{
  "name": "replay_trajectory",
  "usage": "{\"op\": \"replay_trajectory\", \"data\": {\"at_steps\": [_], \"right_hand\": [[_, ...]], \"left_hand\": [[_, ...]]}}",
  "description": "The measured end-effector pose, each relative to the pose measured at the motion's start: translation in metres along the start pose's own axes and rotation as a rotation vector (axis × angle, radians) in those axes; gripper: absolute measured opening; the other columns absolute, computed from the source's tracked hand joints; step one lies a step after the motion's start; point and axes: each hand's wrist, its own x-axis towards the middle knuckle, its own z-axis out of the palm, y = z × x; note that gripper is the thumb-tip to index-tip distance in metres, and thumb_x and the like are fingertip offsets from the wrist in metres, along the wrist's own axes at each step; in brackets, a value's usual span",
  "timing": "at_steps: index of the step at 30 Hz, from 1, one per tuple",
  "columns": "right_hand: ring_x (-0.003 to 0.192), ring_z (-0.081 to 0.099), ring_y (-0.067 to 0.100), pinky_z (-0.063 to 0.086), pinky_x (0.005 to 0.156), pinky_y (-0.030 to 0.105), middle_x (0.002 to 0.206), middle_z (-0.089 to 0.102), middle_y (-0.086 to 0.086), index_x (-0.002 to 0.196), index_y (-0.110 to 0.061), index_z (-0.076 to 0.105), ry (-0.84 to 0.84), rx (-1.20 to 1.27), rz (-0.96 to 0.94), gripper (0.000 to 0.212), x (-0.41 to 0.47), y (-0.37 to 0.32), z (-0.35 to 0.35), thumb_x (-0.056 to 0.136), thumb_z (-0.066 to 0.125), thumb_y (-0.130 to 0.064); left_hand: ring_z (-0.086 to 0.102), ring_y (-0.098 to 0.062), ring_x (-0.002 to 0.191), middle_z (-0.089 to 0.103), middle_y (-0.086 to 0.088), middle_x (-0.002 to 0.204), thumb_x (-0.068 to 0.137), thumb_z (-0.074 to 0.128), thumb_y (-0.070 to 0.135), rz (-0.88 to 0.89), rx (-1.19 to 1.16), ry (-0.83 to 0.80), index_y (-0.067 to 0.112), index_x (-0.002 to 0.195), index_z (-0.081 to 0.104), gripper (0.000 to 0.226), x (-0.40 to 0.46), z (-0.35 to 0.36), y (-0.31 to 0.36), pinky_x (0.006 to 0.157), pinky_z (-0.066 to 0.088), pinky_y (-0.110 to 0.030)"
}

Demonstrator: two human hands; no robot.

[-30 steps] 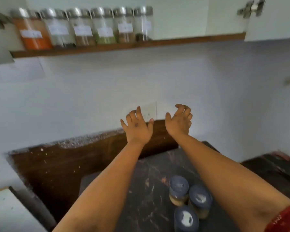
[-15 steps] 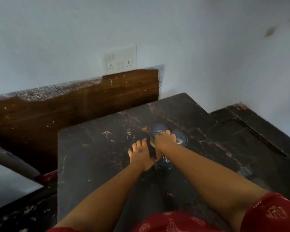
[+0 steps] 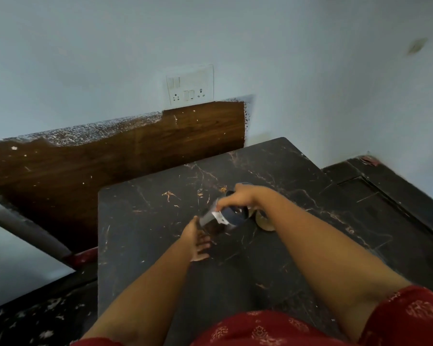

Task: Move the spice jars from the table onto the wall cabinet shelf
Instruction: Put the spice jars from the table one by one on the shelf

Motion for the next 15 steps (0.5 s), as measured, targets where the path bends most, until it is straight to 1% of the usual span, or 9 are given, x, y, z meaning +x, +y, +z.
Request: {"op": "replay_trajectory", "data": {"at_steps": [2,3,4,6,8,9,11,13,15], "right_hand": [[0.09,0.066,0.023,0.059,0.062,0.031,0.106,0.064,0.009,0.108,-0.018,0.055,-0.057,0.178,-0.09,0.066,-0.005,-0.012,-0.015,0.06,0.081,-0.055],[0.087,0.067,0.02,0.057,0.059,0.028,0.104,0.064,0.008,0.107,-0.021,0.054,-0.084,0.234,-0.139,0.063,-0.007,-0.016,-0.02,0.06,0.082,-0.052],[0.085,0.066,0.017,0.055,0.06,0.027,0.103,0.064,0.006,0.107,-0.022,0.054,-0.108,0.274,-0.19,0.063,-0.008,-0.019,-0.022,0.059,0.085,-0.048],[0.088,0.065,0.016,0.054,0.071,0.029,0.106,0.064,0.008,0.109,-0.023,0.058,-0.144,0.358,-0.29,0.06,-0.008,-0.023,-0.026,0.059,0.087,-0.037],[0.099,0.063,0.025,0.051,0.085,0.04,0.112,0.064,0.011,0.106,-0.02,0.065,-0.177,0.54,-0.374,0.046,-0.003,-0.025,-0.027,0.066,0.086,-0.029],[0.099,0.063,0.027,0.05,0.088,0.044,0.11,0.065,0.011,0.101,-0.02,0.067,-0.173,0.655,-0.395,0.04,-0.001,-0.026,-0.028,0.067,0.086,-0.029],[0.096,0.066,0.029,0.05,0.091,0.047,0.106,0.069,0.012,0.098,-0.018,0.069,-0.102,0.813,-0.361,0.042,0.005,-0.027,-0.027,0.065,0.086,-0.04],[0.098,0.069,0.03,0.053,0.092,0.049,0.105,0.073,0.013,0.106,-0.014,0.068,-0.021,0.852,-0.231,0.052,0.01,-0.027,-0.023,0.069,0.081,-0.049],[0.099,0.07,0.029,0.056,0.087,0.047,0.104,0.074,0.013,0.113,-0.012,0.063,-0.011,0.858,-0.067,0.056,0.013,-0.025,-0.018,0.074,0.077,-0.05]], "left_hand": [[0.059,-0.033,0.113,0.062,-0.017,0.123,0.086,0.036,0.071,-0.06,-0.131,-0.213,0.003,0.121,0.058,0.079,-0.006,-0.011,0.009,0.088,0.051,-0.043],[0.062,-0.033,0.11,0.063,-0.018,0.125,0.087,0.033,0.071,-0.048,-0.164,-0.325,0.002,0.126,0.055,0.083,-0.012,-0.014,0.013,0.084,0.054,-0.04],[0.066,-0.032,0.104,0.063,-0.019,0.125,0.088,0.03,0.071,-0.024,-0.199,-0.43,0.0,0.128,0.054,0.085,-0.018,-0.015,0.017,0.079,0.057,-0.036],[0.07,-0.03,0.086,0.064,-0.026,0.118,0.087,0.028,0.074,0.007,-0.351,-0.642,-0.002,0.13,0.053,0.091,-0.026,-0.013,0.028,0.068,0.06,-0.031],[0.071,-0.031,0.074,0.062,-0.033,0.113,0.086,0.033,0.074,0.06,-0.463,-0.757,0.0,0.133,0.054,0.09,-0.035,-0.012,0.04,0.063,0.061,-0.031],[0.071,-0.033,0.074,0.06,-0.035,0.115,0.087,0.036,0.071,0.097,-0.473,-0.769,0.001,0.132,0.056,0.086,-0.039,-0.012,0.046,0.064,0.061,-0.032],[0.068,-0.036,0.085,0.059,-0.032,0.121,0.085,0.049,0.059,0.185,-0.432,-0.727,0.004,0.129,0.061,0.072,-0.047,-0.011,0.058,0.073,0.058,-0.036],[0.063,-0.033,0.1,0.06,-0.021,0.124,0.075,0.068,0.042,0.295,-0.394,-0.61,0.01,0.129,0.06,0.063,-0.051,-0.007,0.067,0.082,0.053,-0.039],[0.061,-0.029,0.102,0.062,-0.013,0.121,0.079,0.068,0.021,0.43,-0.363,-0.468,0.017,0.135,0.051,0.059,-0.047,-0.002,0.071,0.081,0.051,-0.039]]}}
